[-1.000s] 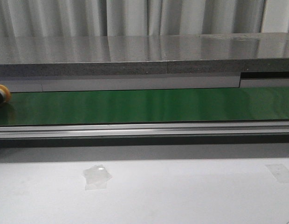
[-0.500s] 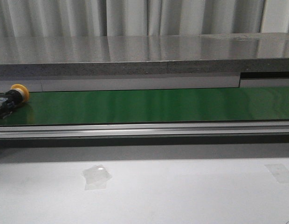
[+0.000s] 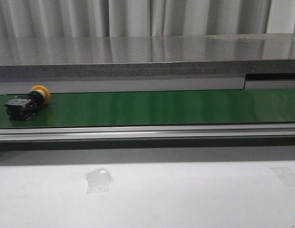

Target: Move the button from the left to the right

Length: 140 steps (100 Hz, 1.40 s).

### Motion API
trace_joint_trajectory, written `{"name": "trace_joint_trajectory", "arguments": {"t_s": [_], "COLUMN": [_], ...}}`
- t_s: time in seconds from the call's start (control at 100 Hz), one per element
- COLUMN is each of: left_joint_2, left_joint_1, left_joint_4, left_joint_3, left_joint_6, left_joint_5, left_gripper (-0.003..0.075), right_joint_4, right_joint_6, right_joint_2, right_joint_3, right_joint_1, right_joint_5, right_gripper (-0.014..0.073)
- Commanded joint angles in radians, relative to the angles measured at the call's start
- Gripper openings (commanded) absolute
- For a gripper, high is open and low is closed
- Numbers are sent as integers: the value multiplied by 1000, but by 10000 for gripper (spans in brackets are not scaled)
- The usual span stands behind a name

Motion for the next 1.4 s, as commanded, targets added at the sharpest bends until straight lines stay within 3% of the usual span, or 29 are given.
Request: {"name": "trace_joint_trajectory", "arguments": {"t_s": [0.0,0.36,0.72,0.89,1.15,1.39], "left_joint_2": [-97,-416,-443,-443,-443,-443], "left_joint_1": [-9,-9,-9,-9,-9,-9], "left_joint_4": [-12,-12,-12,-12,-12,-12], "left_joint_3": [32,226,254,254,254,254], "left_joint_6": [-3,-5,-5,-5,-5,-5], "left_joint_5": [-121,-136,-144,-147,-147,-147], "left_gripper": [547,547,538,374,-18,-20], "right_joint_4": [0,0,0,0,0,0], "right_joint_6": [2,2,2,2,2,2], "right_joint_2": [-17,-17,-17,-17,-17,-17], "right_joint_3": [-15,-15,-15,-15,-15,-15], "right_joint_1": [-5,-5,-5,-5,-5,-5], "right_joint_5": [-81,-81,-81,-81,-81,-91], "right_gripper": [-68,-68,-68,-68,-68,-68]}}
